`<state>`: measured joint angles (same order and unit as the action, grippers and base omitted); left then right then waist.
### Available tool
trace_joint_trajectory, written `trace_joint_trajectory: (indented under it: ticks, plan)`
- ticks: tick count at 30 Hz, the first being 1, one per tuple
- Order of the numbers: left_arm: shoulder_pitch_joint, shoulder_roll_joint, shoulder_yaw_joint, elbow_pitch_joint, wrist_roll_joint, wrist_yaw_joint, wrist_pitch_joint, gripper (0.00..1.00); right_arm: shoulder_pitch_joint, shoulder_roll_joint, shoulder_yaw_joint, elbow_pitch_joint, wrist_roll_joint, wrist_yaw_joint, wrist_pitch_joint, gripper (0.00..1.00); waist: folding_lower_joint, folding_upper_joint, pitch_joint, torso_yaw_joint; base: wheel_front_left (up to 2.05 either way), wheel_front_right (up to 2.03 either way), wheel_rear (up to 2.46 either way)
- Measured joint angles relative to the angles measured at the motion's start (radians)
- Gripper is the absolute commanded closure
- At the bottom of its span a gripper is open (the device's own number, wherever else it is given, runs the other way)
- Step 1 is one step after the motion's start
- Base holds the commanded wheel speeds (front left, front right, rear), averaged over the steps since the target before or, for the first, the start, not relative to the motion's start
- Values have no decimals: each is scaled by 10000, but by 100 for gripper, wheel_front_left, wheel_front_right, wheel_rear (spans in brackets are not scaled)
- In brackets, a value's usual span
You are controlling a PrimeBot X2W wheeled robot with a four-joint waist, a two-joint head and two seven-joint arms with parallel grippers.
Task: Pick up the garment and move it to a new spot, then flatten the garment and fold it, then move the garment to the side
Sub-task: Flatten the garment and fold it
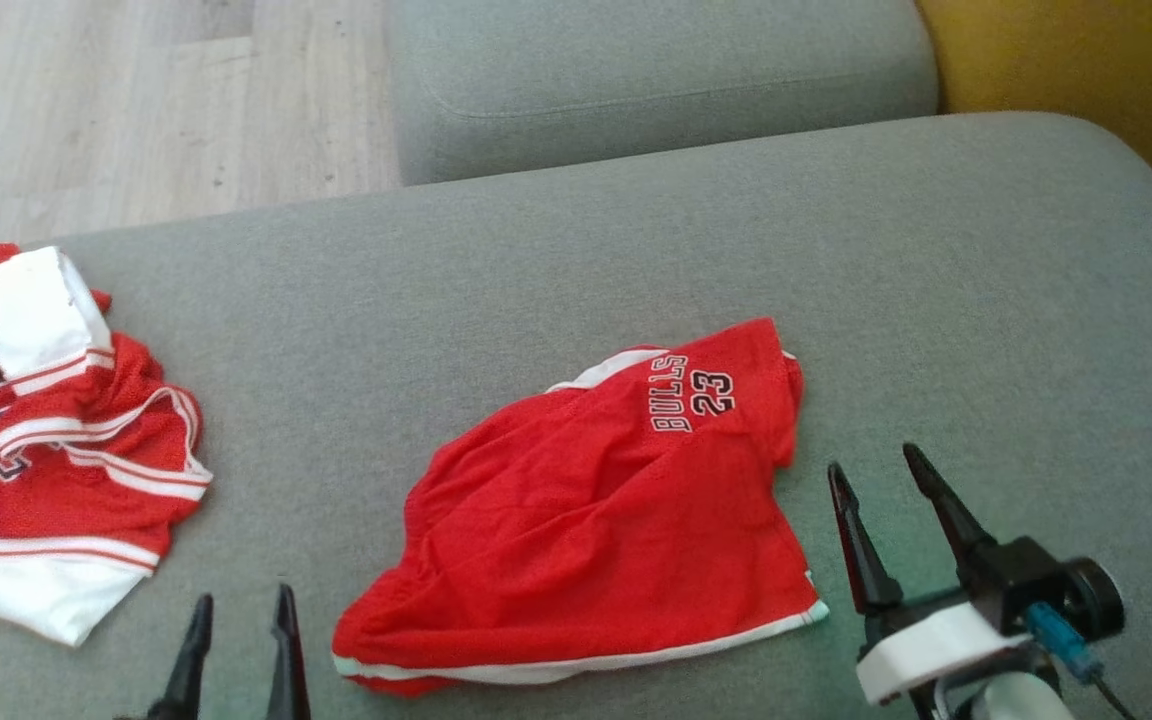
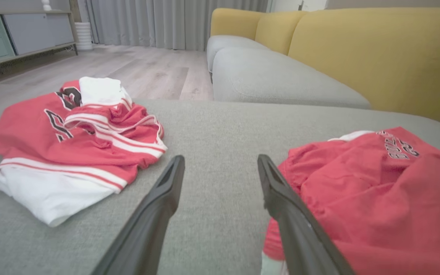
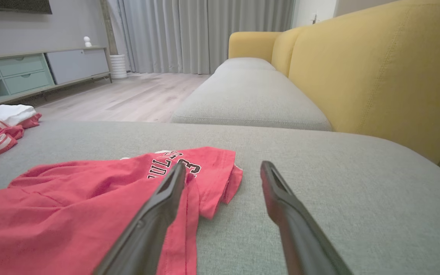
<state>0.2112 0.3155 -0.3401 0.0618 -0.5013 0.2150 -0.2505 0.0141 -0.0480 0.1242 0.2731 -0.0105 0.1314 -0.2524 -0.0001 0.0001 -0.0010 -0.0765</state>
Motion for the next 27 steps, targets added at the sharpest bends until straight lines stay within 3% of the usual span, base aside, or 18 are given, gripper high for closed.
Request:
trace_joint_trajectory:
  ticks: [7,14,23,27]
  plan:
    - [279,-976,1246,587,1321,-1250,-2,0,286,4,-102,355,2,0,0,0,1,0,-109,178,0,0,0]
    - [278,-1628,2245,970,2151,-2224,-2,0,306,4,-105,441,140,0,0,0,1,0,-102,109,0,0,0]
    - [260,-2088,2899,1425,2688,-2999,-2,0,300,6,111,456,453,0,0,0,1,0,-83,-81,0,0,0]
    - [501,-1910,2652,1793,2577,-3267,-2,0,289,4,424,1012,635,0,19,0,1,0,-60,-121,0,0,0]
